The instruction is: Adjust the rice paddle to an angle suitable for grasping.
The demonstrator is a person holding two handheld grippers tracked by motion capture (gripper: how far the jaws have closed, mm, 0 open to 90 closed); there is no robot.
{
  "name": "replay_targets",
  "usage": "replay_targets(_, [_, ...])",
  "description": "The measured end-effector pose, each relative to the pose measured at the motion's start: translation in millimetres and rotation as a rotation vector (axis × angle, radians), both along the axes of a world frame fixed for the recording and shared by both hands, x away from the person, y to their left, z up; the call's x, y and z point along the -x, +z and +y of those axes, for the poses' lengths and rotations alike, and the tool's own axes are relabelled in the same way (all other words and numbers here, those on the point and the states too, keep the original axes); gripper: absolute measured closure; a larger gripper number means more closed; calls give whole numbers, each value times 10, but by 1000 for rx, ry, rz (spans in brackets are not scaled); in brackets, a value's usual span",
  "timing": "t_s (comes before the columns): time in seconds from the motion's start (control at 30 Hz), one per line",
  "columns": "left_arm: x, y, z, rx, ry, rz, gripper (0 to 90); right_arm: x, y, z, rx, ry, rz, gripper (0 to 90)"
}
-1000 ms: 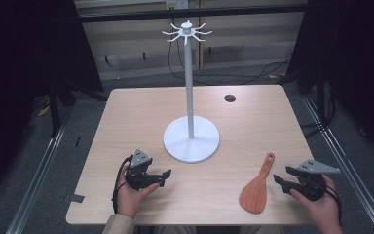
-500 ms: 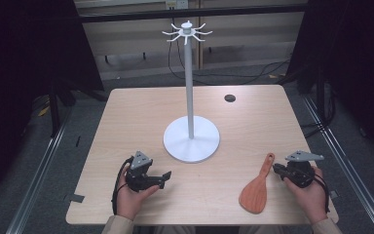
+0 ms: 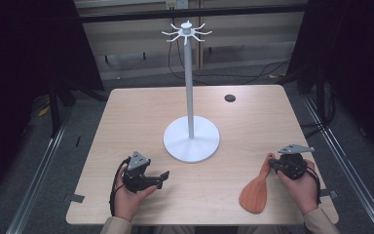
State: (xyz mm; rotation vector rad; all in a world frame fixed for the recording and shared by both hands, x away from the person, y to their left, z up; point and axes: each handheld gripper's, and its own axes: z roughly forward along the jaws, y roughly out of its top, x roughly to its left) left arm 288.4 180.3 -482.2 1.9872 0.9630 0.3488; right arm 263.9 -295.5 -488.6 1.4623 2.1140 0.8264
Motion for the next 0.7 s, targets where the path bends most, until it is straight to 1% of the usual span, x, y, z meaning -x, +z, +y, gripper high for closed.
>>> replay_targets(0.07, [1,3,7,-3,0,-2,140,12,-5,-15,-6,-3,-1,874])
replay_targets(0.1, [3,4,14,-5,-1,-3,140,45,-50,-41,6,12,1,880])
replay_targets(0.2, [-1,0,14,-7,-1,-1,140,68,-79,-49,13,20,4,882])
replay_targets(0.27, [-1,-5,-1,1,4,-1,140,68,-100,-43,9,11,11,881])
replay_targets(0.3, [2,-2,-8,-1,1,-4,140,41,-101,-35,-3,11,3,879])
replay_targets(0.4, [7,2,-22,-1,1,-7,140,-2,-88,-14,-2,17,-1,878])
replay_targets(0.47, [2,-1,-19,-6,-3,-9,140,-52,-63,24,0,17,2,872])
replay_targets(0.57, [0,-9,-14,3,2,-4,140,-119,-46,77,5,32,8,866])
replay_targets(0.6, [0,-9,-10,6,3,-3,140,-138,-46,98,3,34,11,866])
replay_targets(0.7, [-5,1,13,-1,-2,-5,140,-186,-47,159,-6,38,14,865])
